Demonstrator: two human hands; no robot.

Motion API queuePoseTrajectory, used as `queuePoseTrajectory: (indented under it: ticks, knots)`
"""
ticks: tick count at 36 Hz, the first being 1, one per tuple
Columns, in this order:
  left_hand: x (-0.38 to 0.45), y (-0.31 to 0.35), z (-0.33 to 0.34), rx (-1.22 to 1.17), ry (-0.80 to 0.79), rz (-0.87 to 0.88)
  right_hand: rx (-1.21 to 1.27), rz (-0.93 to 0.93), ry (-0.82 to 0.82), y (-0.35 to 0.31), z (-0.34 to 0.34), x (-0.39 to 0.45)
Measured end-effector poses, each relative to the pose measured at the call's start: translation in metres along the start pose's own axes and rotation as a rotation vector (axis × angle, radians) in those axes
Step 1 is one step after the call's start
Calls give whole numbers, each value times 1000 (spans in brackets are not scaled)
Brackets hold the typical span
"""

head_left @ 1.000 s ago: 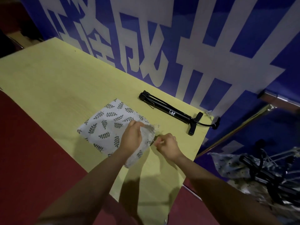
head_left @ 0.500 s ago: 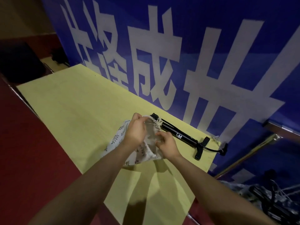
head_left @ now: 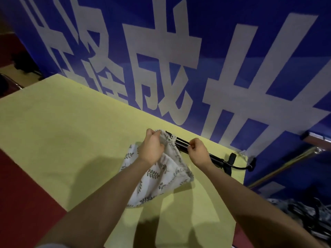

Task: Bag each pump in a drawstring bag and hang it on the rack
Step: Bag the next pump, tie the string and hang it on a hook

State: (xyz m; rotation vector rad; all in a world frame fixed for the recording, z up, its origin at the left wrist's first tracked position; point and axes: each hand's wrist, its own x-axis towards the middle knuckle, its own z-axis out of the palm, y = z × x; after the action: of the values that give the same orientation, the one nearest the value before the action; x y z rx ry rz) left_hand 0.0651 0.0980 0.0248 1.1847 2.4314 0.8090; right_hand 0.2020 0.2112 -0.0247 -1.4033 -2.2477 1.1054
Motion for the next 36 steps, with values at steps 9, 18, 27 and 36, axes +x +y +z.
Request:
queuePoseTrajectory:
  ticks: [9, 18, 27, 36]
  knots:
    - [40, -23, 13, 44, -102, 45, -640, 142, -256, 43, 10, 32]
    - [61, -44, 11, 69, -187, -6, -858, 39, -226, 51, 22, 33]
    - [46, -35, 18, -2, -217, 54, -831, -13, -145, 42, 1, 14]
    - [22, -17, 18, 4, -260, 82, -519, -26, -28, 21, -34, -23]
